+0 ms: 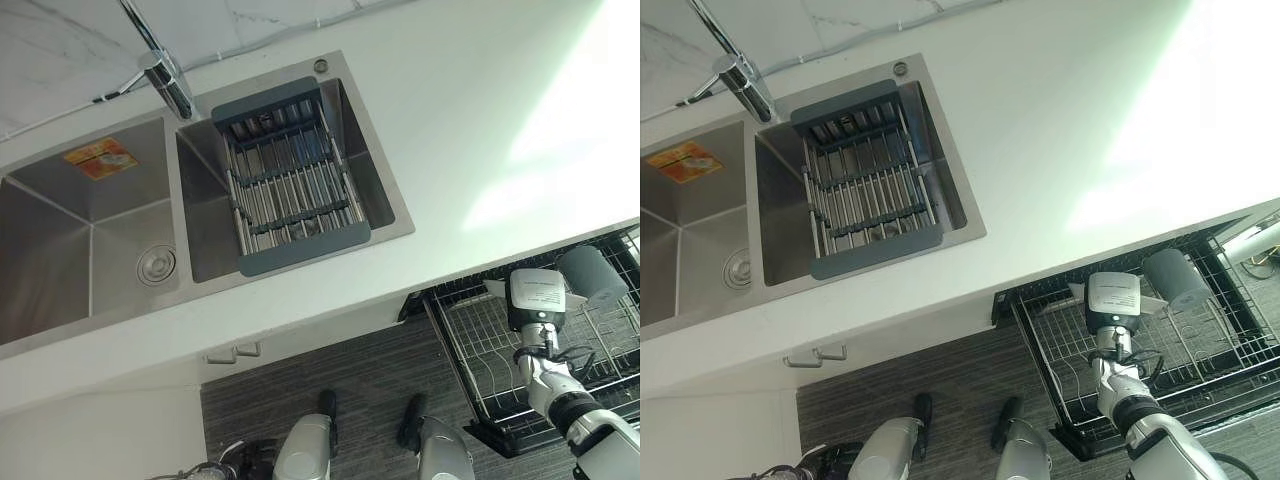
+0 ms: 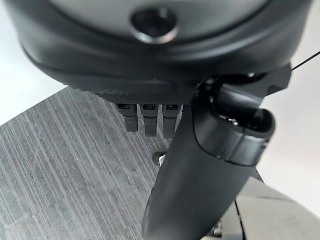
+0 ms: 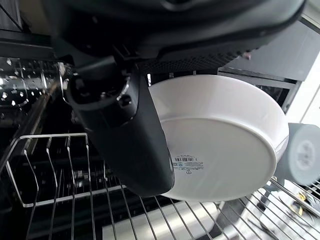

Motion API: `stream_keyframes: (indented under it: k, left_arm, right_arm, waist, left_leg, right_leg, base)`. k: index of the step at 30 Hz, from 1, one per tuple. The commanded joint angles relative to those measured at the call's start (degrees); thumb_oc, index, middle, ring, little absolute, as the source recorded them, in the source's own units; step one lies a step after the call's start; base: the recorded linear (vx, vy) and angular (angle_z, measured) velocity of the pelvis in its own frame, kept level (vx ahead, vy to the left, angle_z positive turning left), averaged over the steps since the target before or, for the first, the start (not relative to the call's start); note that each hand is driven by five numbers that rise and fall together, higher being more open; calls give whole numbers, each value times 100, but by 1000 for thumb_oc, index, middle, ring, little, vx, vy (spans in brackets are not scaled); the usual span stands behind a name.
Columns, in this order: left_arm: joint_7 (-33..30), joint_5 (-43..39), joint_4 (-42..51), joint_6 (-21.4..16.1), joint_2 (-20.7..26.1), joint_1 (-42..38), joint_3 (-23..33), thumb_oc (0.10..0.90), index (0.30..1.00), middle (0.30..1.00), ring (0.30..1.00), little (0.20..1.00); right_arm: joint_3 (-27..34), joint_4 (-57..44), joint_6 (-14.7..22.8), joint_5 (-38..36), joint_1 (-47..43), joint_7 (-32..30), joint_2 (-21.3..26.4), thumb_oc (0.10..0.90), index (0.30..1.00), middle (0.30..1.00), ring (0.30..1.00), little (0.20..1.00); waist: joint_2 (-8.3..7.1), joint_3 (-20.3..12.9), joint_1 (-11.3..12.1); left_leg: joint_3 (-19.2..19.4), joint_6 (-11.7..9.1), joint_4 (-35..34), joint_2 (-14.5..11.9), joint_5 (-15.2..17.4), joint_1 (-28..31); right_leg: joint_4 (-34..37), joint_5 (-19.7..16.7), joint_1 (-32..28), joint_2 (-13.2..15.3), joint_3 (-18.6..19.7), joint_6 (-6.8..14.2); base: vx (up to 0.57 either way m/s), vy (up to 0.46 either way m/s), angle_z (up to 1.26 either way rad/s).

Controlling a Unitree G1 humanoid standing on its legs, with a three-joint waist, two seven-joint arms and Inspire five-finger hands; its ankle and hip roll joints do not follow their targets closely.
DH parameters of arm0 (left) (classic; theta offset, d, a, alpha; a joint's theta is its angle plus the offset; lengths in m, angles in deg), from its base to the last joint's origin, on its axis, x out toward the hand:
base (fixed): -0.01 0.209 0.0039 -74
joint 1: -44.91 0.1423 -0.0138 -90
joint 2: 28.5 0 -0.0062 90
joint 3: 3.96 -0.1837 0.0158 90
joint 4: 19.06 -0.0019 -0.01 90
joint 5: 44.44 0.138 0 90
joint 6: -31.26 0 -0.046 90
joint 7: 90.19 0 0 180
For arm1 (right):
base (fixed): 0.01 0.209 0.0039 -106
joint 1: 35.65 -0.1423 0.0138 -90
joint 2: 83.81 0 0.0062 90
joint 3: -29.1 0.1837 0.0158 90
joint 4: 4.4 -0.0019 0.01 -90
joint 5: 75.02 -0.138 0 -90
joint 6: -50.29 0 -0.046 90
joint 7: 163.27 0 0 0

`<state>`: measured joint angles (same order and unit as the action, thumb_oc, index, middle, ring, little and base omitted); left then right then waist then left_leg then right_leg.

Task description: Place the dishes in the dishwasher.

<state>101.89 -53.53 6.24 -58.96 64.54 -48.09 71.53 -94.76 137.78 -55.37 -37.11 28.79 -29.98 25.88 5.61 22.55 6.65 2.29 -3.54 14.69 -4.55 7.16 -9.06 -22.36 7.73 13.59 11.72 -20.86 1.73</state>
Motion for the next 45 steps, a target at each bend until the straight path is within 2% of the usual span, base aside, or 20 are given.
stream_keyframes:
  k: [1,2,3,6,12,13,16,22,28,40,41,42,43,44,45]
  left_arm:
    - [155,-613,166,-240,301,-166,-132,800,900,900,900,900]
    - [112,-814,130,-247,255,-234,-155,800,900,900,900,900]
    - [88,-929,122,-254,234,-254,-171,800,900,900,900,900]
    - [70,-1250,94,-376,104,-256,-177,800,900,900,900,900]
    - [76,-1438,98,-492,-35,-206,-276,800,900,900,900,900]
    - [87,-1476,108,-507,-48,-189,-295,800,900,900,900,900]
    - [102,-1661,160,-535,-131,-190,-367,800,900,900,900,900]
    - [152,-1770,213,-614,-283,-174,-455,800,900,900,900,900]
    - [158,-2023,323,-622,-358,-242,-650,800,900,900,900,900]
    - [234,-2254,580,-500,-283,-383,-854,800,900,900,900,900]
    - [251,-2291,604,-462,-264,-397,-860,800,900,900,900,900]
    - [258,-2303,615,-456,-259,-406,-870,800,900,900,900,900]
    - [262,-2305,628,-449,-262,-410,-872,800,900,900,900,900]
    - [260,-2320,647,-430,-255,-414,-880,800,900,900,900,900]
    - [255,-2333,660,-415,-252,-419,-886,800,900,900,900,900]
  right_arm:
    - [178,23,-309,-539,-623,-1120,221,400,300,300,300,300]
    - [238,115,-331,-1122,-662,-1481,149,400,300,300,300,300]
    - [304,162,-337,-1393,-667,-1653,122,400,300,300,300,300]
    - [818,413,6,-2285,-628,-2365,91,400,300,300,300,300]
    - [1415,501,428,-2871,-666,-2996,126,400,300,300,300,300]
    - [1488,491,503,-2943,-633,-3156,94,400,300,300,300,300]
    - [1752,371,757,-3118,-533,-3471,5,400,300,300,300,300]
    - [1749,310,830,-2777,-426,-3504,-150,400,300,300,300,300]
    - [1382,603,846,-2622,-723,-3354,-166,400,300,300,300,300]
    - [995,653,1170,-2296,-1459,-3197,36,400,300,300,300,300]
    - [986,659,1373,-2350,-1521,-3039,53,438,356,356,356,356]
    - [971,691,1422,-2343,-1574,-2960,48,571,556,556,556,556]
    - [957,697,1564,-2431,-1605,-2895,37,800,900,900,900,900]
    - [969,698,1954,-2762,-1634,-2647,29,800,900,900,900,900]
    - [997,705,2182,-2918,-1647,-2385,1,800,900,900,900,900]
  waist:
    - [-176,-96,-23]
    - [-158,-8,-37]
    - [-148,37,-49]
    - [-89,215,-106]
    - [-32,348,-177]
    - [-25,381,-190]
    - [26,445,-299]
    - [168,524,-417]
    - [293,597,-420]
    - [365,644,-343]
    - [377,652,-341]
    - [385,661,-333]
    - [394,669,-327]
    - [393,668,-324]
    - [392,667,-323]
  left_leg:
    - [12,410,250,337,265,-397]
    - [33,424,250,337,252,-421]
    - [42,434,250,337,248,-430]
    - [116,462,250,388,187,-528]
    - [194,496,484,465,259,-755]
    - [191,475,599,473,422,-742]
    - [248,500,774,522,478,-933]
    - [293,514,853,606,476,-1059]
    - [337,518,889,651,398,-1305]
    - [383,510,947,641,316,-1633]
    - [377,503,952,650,306,-1656]
    - [372,503,942,657,296,-1660]
    - [372,501,924,661,283,-1666]
    - [366,495,912,664,273,-1677]
    - [362,491,902,666,265,-1681]
  right_leg:
    - [517,164,-577,-155,502,375]
    - [517,157,-545,-162,507,340]
    - [517,146,-528,-165,504,325]
    - [307,169,-289,-112,540,241]
    - [-110,303,83,-36,660,151]
    - [-257,455,111,-23,733,184]
    - [-472,517,385,5,843,161]
    - [-605,563,625,24,991,130]
    - [-793,589,981,77,1040,115]
    - [-997,599,1373,102,1009,115]
    - [-1022,602,1405,95,1011,118]
    - [-1017,600,1413,90,1014,114]
    - [-1009,598,1422,85,1012,111]
    - [-1003,596,1433,78,1007,113]
    - [-995,595,1437,74,1008,111]
  base:
    - [-106,14,1]
    - [-122,15,0]
    - [-77,13,-1]
    - [-71,64,-1]
    - [-14,64,-2]
    - [36,72,-8]
    - [-9,111,-14]
    - [-11,114,-10]
    - [-35,62,-7]
    - [-31,12,2]
    - [0,0,0]
    - [0,0,0]
    - [0,0,0]
    - [0,0,0]
    - [0,0,0]
